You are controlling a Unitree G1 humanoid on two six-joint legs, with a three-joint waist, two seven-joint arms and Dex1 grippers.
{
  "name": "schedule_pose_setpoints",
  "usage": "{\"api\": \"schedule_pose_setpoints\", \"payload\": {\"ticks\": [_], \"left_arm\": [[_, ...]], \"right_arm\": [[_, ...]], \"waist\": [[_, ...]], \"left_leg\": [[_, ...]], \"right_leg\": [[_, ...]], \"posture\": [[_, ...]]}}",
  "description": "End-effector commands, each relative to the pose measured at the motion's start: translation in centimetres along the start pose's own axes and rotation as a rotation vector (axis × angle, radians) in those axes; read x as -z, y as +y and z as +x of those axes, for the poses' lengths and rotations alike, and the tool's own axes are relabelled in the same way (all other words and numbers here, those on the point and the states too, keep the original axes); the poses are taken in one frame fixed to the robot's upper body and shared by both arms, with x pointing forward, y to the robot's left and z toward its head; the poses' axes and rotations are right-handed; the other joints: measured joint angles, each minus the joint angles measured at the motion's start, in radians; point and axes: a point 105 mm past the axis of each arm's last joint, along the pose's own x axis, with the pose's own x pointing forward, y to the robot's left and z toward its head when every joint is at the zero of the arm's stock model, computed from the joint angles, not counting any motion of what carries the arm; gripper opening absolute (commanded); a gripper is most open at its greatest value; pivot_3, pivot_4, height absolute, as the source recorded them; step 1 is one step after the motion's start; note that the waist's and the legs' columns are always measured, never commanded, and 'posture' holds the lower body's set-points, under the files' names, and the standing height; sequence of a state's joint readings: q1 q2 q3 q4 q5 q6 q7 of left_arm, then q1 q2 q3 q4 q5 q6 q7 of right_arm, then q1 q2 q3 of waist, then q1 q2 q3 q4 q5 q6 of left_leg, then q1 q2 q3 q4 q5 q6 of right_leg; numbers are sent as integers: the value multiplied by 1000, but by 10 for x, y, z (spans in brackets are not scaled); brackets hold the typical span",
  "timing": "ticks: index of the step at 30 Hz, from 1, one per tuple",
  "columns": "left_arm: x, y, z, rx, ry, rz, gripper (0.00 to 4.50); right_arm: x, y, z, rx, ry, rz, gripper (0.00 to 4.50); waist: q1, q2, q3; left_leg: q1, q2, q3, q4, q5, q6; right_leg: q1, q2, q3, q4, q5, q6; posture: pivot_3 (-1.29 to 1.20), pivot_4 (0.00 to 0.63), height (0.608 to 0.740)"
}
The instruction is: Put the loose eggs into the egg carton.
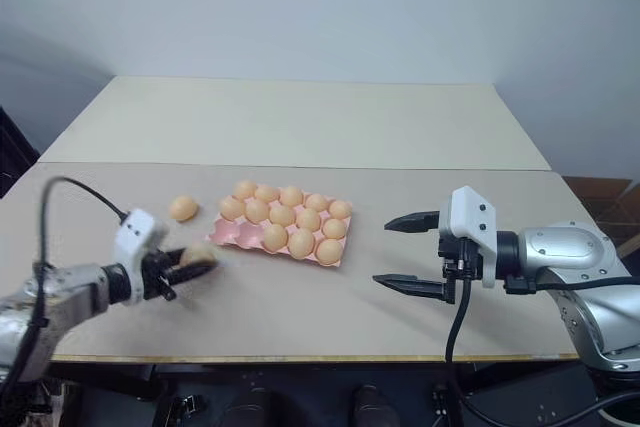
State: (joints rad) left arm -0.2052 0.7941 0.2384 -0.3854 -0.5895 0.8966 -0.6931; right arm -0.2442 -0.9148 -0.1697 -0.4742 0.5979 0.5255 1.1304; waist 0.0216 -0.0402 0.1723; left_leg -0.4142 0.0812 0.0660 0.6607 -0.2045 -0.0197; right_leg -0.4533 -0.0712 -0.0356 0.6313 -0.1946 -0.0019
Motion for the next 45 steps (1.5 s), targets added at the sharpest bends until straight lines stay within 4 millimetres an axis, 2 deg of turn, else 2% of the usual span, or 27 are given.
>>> {"api": "schedule_pose_setpoints", "payload": {"ticks": [1, 8, 13, 16, 20, 25, 29, 31, 33, 39, 45], "left_arm": [[-18, -10, 8, 69, -61, 31, 1960], [-19, -11, 44, 121, -38, 70, 1960], [-16, -9, 55, 133, -8, 89, 3376], [-25, -9, 52, 138, -38, 92, 4392], [-40, -2, 37, 111, -91, 136, 4482], [-56, 16, -2, 50, -186, 180, 4482], [-50, 30, -40, -18, -225, 214, 4482], [-41, 32, -64, -41, -218, 220, 4482], [-34, 31, -79, -63, -207, 222, 4482], [-5, 19, -104, -59, -96, 141, 4482], [-4, 10, -104, -78, -119, 111, 4482]], "right_arm": [[-9, 0, 0, 5, -22, -48, 4500], [-13, -1, 2, 19, -33, -57, 4500], [-13, 1, 1, 31, -31, -56, 4500], [-13, 2, 0, 36, -32, -56, 4500], [-14, 3, 0, 40, -37, -53, 4500], [-14, 3, 0, 37, -48, -53, 4500], [-13, -1, -1, 32, -54, -49, 4500], [-12, -3, -1, 27, -56, -47, 4500], [-10, -5, -1, 28, -55, -49, 4500], [-9, -11, -1, 28, -63, -40, 4500], [-9, -12, -1, 8, -63, -41, 4500]], "waist": [[0, 0, 0], [-4, 0, 0], [-8, 0, 0], [-9, 0, 0], [-10, 0, 0], [-12, 0, 0], [-16, 0, 0], [-17, 0, 0], [-15, 0, 0], [-8, 0, 0], [-6, 0, 0]], "left_leg": [[0, 0, 0, 0, 0, 0], [0, -1, 0, 0, 0, 0], [0, -1, 0, 0, 0, 0], [0, -1, 0, 0, 0, 0], [0, -1, -1, 0, 0, 0], [0, -1, -1, 0, 0, 0], [0, -1, 0, 0, 0, 0], [0, -1, 0, 0, 0, 0], [0, 0, 1, 0, 0, 0], [0, 0, 1, 0, 0, 0], [0, 0, 1, 0, 0, 0]], "right_leg": [[1, 0, 0, 0, 0, 0], [1, 0, 1, -1, 1, 1], [1, 0, 1, -1, 1, 1], [1, 0, 1, -1, 1, 1], [1, 0, 1, -1, 1, 1], [1, 0, 1, 0, 1, 1], [0, 0, 1, -1, 1, 1], [0, 0, 1, -1, 1, 1], [0, -1, 1, -1, 0, 1], [0, -3, 0, -1, -3, -5], [0, -3, -1, -1, -3, -5]], "posture": [[0, 150, 740], [0, 150, 740], [0, 150, 740], [0, 150, 740], [0, 150, 740], [0, 150, 740], [0, 150, 740], [0, 150, 740], [0, 150, 740], [0, 150, 740], [0, 150, 740]]}}
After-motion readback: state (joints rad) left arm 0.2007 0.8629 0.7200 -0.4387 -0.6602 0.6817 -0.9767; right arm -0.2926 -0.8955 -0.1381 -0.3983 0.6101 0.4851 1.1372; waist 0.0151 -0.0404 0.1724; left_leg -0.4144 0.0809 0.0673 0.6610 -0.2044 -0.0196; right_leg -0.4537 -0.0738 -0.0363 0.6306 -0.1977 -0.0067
